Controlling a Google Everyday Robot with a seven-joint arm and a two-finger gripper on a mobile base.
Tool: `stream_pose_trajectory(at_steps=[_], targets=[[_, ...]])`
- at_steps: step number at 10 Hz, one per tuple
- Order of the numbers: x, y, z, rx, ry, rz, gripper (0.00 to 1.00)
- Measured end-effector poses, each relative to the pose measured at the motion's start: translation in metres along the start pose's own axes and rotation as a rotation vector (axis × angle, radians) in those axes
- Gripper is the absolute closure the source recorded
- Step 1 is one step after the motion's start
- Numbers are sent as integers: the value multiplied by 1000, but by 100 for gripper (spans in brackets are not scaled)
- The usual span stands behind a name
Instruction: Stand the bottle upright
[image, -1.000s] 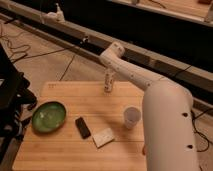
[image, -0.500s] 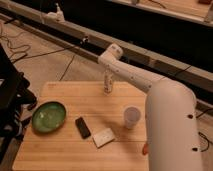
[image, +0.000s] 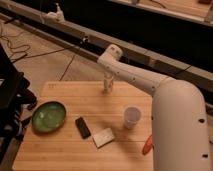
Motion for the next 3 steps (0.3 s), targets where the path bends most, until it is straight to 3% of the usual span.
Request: stream_pose_trajectory(at_steps=[3], targets=[[0, -2, 0, 2, -1, -1, 26]])
